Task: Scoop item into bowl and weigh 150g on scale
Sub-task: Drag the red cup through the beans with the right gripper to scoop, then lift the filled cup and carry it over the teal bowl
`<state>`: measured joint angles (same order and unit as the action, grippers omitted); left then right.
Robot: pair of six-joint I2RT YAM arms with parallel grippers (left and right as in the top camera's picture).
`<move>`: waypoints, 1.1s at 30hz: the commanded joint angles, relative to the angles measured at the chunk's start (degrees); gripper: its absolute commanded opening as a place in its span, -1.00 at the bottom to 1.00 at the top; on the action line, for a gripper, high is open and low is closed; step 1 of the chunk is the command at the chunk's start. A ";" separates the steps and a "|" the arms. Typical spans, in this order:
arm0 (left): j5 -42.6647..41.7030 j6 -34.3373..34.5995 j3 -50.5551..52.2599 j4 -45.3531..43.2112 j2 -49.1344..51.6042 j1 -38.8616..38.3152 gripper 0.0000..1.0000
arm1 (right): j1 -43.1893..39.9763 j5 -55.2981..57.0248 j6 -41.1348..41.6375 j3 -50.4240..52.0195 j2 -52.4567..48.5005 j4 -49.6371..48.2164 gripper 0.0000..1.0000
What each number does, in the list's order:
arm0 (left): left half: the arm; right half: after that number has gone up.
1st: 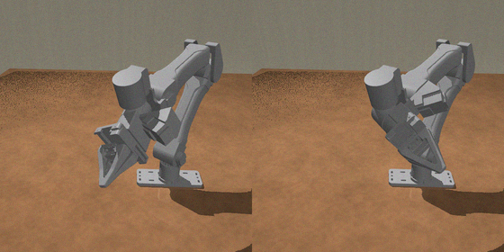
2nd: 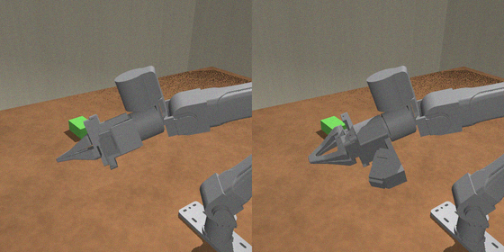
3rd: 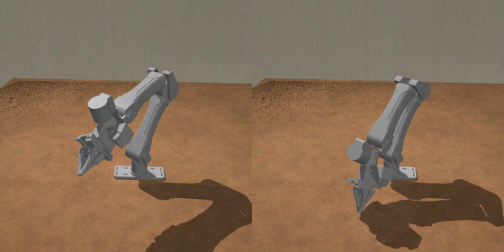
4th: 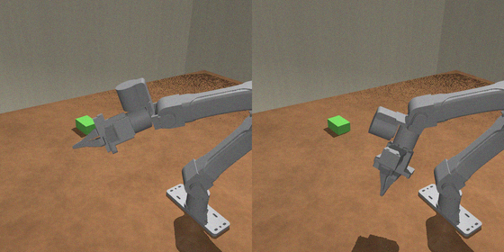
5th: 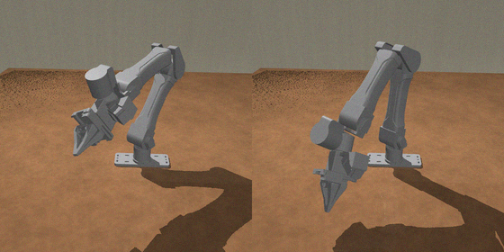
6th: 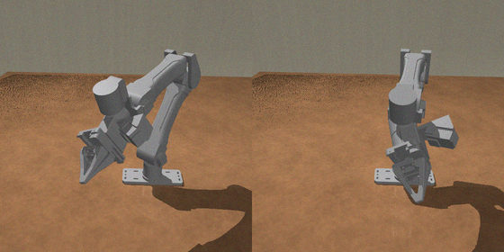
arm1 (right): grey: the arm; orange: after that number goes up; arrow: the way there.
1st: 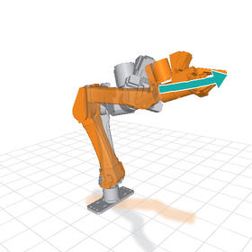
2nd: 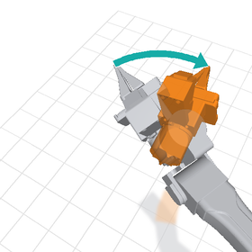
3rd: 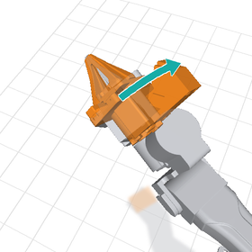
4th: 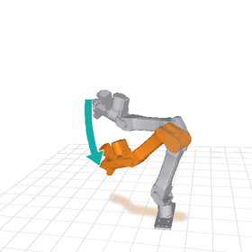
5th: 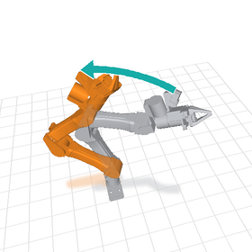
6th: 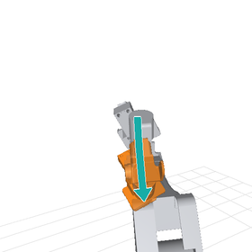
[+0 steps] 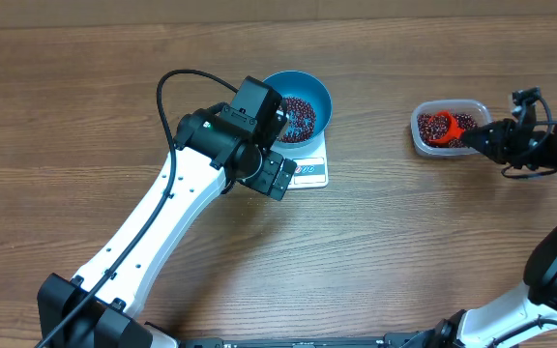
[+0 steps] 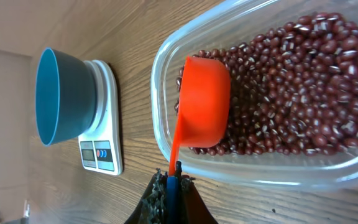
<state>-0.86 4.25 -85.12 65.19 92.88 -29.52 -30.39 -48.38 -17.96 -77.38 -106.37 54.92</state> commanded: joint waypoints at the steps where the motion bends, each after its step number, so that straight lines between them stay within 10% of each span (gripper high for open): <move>1: 0.20 -0.87 -0.52 0.17 -0.63 -0.11 0.99 | -1.64 -3.58 0.13 0.24 -0.20 -0.09 -0.93; 33: 0.20 -0.87 -0.52 0.17 -0.63 -0.11 0.99 | -3.87 -17.38 0.13 0.13 -0.17 1.84 -0.93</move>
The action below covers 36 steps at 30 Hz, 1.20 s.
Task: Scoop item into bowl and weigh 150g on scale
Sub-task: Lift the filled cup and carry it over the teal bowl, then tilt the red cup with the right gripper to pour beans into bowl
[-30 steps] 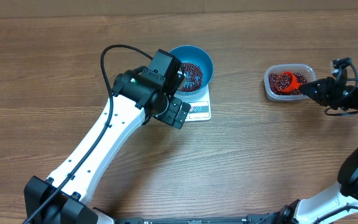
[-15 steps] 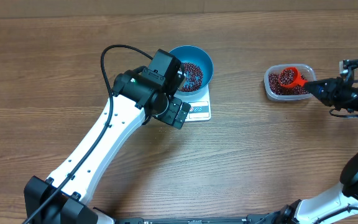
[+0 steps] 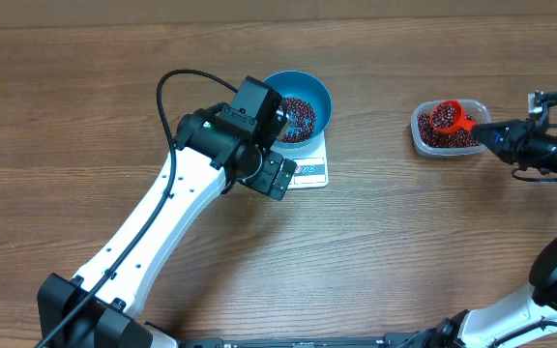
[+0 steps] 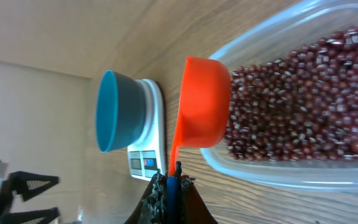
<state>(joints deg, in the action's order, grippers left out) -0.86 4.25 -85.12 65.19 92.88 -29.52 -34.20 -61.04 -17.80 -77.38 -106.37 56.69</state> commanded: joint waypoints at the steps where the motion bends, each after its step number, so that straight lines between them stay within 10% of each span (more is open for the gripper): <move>1: 0.20 -0.90 -0.52 0.17 -0.63 -0.11 0.99 | 0.35 -4.70 -0.02 0.11 -0.17 0.07 -0.93; 36: 0.20 -0.87 -0.52 0.17 -0.63 -0.11 0.99 | 37.33 6.43 13.09 -7.04 -0.15 -21.81 -0.93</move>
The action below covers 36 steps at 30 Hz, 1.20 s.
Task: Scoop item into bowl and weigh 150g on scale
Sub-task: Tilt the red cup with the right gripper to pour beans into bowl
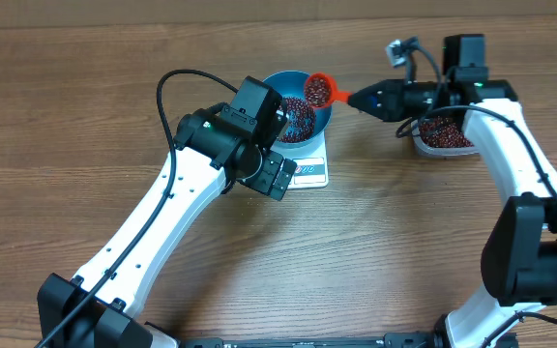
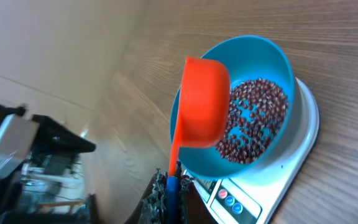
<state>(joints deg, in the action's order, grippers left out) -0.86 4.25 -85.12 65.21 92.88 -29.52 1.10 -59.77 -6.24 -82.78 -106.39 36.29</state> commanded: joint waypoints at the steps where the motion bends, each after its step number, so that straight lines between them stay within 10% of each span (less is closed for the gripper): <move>1: 0.20 -0.87 -0.52 0.15 -0.63 -0.11 0.99 | 2.80 6.67 1.51 -1.64 -0.13 -1.99 -0.93; 36: 0.20 -0.87 -0.52 0.15 -0.63 -0.11 0.99 | 7.58 8.24 -6.75 -1.64 -0.02 -2.99 -0.93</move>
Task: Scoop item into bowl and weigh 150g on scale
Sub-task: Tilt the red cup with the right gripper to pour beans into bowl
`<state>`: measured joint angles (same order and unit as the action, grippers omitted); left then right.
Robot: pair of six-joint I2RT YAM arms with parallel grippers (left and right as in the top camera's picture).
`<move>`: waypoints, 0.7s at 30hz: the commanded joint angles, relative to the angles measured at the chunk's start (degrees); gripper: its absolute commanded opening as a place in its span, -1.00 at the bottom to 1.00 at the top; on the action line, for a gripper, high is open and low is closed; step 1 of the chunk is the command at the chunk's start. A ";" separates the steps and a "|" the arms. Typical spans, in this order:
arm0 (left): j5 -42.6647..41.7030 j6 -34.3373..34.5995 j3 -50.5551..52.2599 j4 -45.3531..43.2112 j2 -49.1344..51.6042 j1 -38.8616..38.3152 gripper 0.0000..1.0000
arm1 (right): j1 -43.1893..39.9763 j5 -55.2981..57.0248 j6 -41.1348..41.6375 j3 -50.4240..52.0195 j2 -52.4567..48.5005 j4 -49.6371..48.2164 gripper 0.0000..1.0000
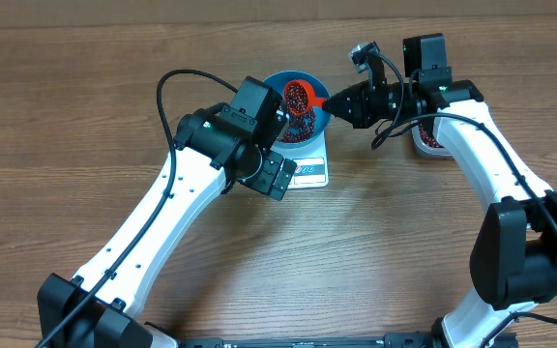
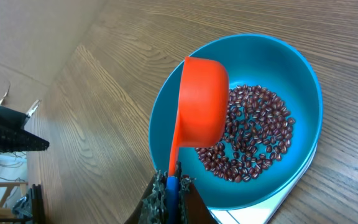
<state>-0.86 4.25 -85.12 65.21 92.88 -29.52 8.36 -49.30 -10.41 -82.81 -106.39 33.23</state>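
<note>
A blue bowl point(image 1: 317, 95) with red beans in its bottom stands on a small white scale point(image 1: 309, 172). My right gripper point(image 1: 337, 104) is shut on the handle of an orange scoop point(image 1: 298, 97), which holds beans over the bowl. In the right wrist view the scoop point(image 2: 201, 102) shows its underside above the bowl point(image 2: 303, 81) and the beans point(image 2: 253, 140). My left gripper point(image 1: 280, 176) sits by the scale's front left corner, its fingers hidden under the wrist. A clear tub of beans point(image 1: 422, 138) lies behind the right arm.
The left arm point(image 1: 172, 203) runs from the near left edge up to the scale. The right arm point(image 1: 491, 164) crosses the right side of the wooden table point(image 1: 404, 261) and covers most of the tub.
The right gripper has carried the scoop a little further left, from the bowl's right rim to over its middle. The left arm has not moved.
The scoop first lay down in the tub's beans at the right. Then it was lifted, filled, above the tub. Later it was at the bowl's right rim, and now it hangs over the bowl's middle. The left arm stayed beside the scale throughout.
</note>
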 commanded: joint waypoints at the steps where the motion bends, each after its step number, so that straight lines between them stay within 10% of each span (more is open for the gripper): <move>1: 0.20 -0.87 -0.52 0.15 -0.63 -0.11 0.99 | 0.33 -2.93 -3.85 -1.62 0.04 0.13 -0.93; 21: 0.20 -0.87 -0.52 0.15 -0.63 -0.11 0.99 | 0.33 -3.23 -10.40 -1.62 0.20 0.92 -0.93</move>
<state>-0.86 4.25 -85.12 65.19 92.88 -29.52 8.36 -51.64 -19.66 -82.81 -106.39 34.52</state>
